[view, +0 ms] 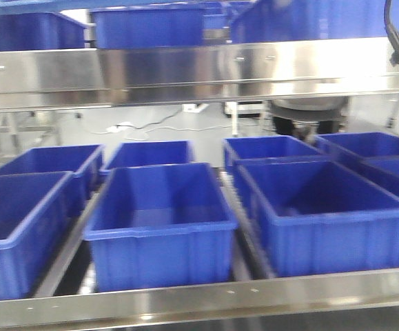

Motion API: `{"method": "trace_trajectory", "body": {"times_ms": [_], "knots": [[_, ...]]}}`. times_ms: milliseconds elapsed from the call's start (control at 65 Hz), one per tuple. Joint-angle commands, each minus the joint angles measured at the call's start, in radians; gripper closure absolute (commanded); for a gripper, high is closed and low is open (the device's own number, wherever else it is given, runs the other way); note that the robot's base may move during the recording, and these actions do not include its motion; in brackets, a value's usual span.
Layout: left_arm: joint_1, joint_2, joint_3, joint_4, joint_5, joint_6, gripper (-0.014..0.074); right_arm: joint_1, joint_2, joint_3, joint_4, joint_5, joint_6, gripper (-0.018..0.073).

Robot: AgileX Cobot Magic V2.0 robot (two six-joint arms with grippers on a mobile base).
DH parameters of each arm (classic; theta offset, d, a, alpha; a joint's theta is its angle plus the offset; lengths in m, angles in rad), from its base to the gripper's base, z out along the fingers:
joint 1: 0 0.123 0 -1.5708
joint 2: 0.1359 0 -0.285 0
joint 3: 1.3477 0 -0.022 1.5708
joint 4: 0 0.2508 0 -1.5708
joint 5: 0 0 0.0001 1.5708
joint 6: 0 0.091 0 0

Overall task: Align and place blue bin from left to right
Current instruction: 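Hold the bin in both grippers while the base backs away from the rack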

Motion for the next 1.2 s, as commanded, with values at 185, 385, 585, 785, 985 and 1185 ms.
{"method": "trace_trajectory", "body": {"times_ms": [185,385,585,785,985,1185], "knots": [[-0.010,-0.019,-0.017,-0.014,-0.064,0.021,0.0708,-0.003,-0.026,-0.018,-0.026,-0.137,-0.024,0.0629],[-0.010,-0.019,-0.017,-0.014,-0.064,0.021,0.0708,-0.003,-0.026,-0.018,-0.026,-0.137,-0.024,0.0629],[-0.010,-0.019,-0.017,-0.014,-0.064,0.021,0.0708,-0.003,-0.026,-0.018,-0.026,-0.137,-0.024,0.0629],[-0.010,-0.019,-0.017,-0.014,-0.064,0.021,0.0708,-0.003,-0.026,-0.018,-0.026,-0.137,-0.024,0.0629],[-0.010,-0.019,-0.017,-0.014,-0.064,0.021,0.0708,-0.003,-0.026,-0.018,-0.026,-0.137,-0.024,0.0629],[-0.010,-0.019,-0.017,-0.014,-0.064,0.021,0.0708,-0.003,-0.026,-0.018,-0.026,-0.137,-0.024,0.0629]]}}
